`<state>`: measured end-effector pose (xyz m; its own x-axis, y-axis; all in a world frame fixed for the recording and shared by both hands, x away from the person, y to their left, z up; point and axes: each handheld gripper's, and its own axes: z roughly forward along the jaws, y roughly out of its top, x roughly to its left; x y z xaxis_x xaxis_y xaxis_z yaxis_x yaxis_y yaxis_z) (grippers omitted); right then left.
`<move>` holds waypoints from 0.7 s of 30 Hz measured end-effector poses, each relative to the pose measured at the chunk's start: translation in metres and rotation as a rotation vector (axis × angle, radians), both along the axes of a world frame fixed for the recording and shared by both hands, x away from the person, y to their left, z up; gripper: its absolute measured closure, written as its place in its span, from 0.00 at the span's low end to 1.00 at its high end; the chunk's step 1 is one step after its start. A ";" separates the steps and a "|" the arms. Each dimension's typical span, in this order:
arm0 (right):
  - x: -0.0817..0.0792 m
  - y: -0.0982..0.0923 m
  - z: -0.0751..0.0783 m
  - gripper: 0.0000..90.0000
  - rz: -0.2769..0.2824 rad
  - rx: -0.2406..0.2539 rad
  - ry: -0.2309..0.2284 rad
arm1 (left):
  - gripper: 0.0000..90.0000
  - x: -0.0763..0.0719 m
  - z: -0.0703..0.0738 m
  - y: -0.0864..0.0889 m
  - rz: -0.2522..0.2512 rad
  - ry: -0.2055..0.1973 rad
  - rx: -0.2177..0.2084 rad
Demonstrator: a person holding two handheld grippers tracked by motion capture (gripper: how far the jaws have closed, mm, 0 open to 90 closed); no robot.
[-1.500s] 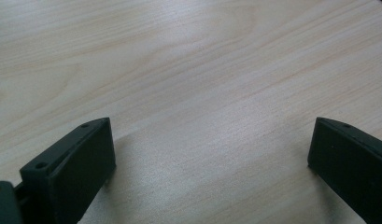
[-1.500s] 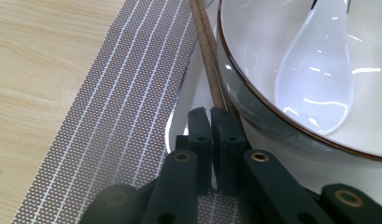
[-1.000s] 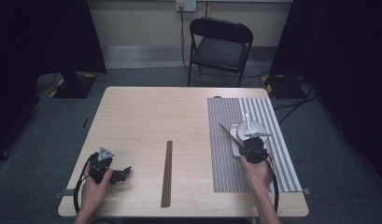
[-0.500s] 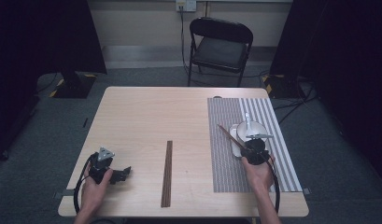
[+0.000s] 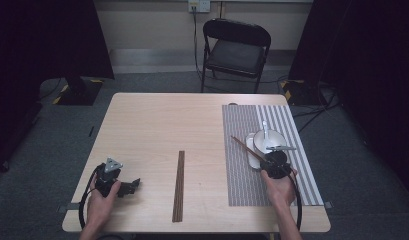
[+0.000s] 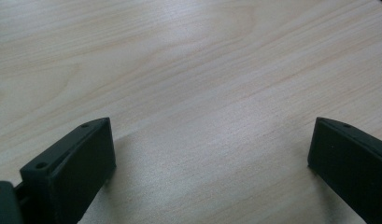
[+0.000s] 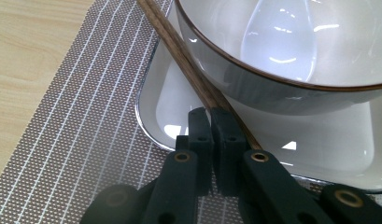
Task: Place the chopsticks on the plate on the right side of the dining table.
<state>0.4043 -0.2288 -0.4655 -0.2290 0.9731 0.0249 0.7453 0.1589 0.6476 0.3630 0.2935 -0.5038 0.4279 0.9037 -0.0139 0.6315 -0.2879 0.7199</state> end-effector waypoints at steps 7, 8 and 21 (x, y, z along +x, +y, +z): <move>-0.001 -0.004 0.001 0.97 -0.009 0.003 0.001 | 0.00 0.000 0.000 0.000 0.001 0.000 -0.001; -0.001 -0.005 0.001 0.97 -0.009 0.003 0.000 | 0.00 0.000 0.000 0.001 -0.007 0.003 0.010; 0.000 0.001 0.005 0.96 0.011 0.011 -0.012 | 0.00 0.000 0.000 0.000 -0.002 0.001 0.003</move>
